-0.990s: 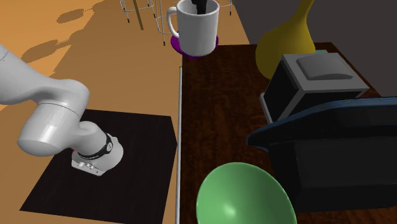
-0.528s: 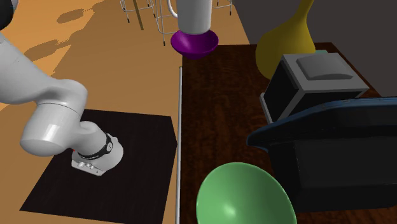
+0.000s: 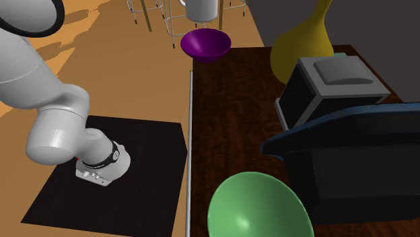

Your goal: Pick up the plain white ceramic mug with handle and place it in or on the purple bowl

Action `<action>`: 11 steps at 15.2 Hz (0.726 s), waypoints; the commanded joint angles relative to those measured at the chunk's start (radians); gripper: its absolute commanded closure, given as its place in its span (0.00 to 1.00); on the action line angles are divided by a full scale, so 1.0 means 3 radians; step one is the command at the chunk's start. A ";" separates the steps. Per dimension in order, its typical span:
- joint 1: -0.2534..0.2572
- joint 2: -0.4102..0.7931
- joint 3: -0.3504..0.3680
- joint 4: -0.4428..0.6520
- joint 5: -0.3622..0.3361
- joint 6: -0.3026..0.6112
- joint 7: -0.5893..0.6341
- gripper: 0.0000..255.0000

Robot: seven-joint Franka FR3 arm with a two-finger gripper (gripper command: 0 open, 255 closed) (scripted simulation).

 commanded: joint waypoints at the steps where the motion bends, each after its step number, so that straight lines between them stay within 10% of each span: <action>1: -0.0002 -0.0039 0.0002 -0.0132 0.0023 0.0101 0.0017 1.00; 11: -0.0089 -0.0325 -0.0057 -0.0920 0.0182 0.0648 -0.0083 1.00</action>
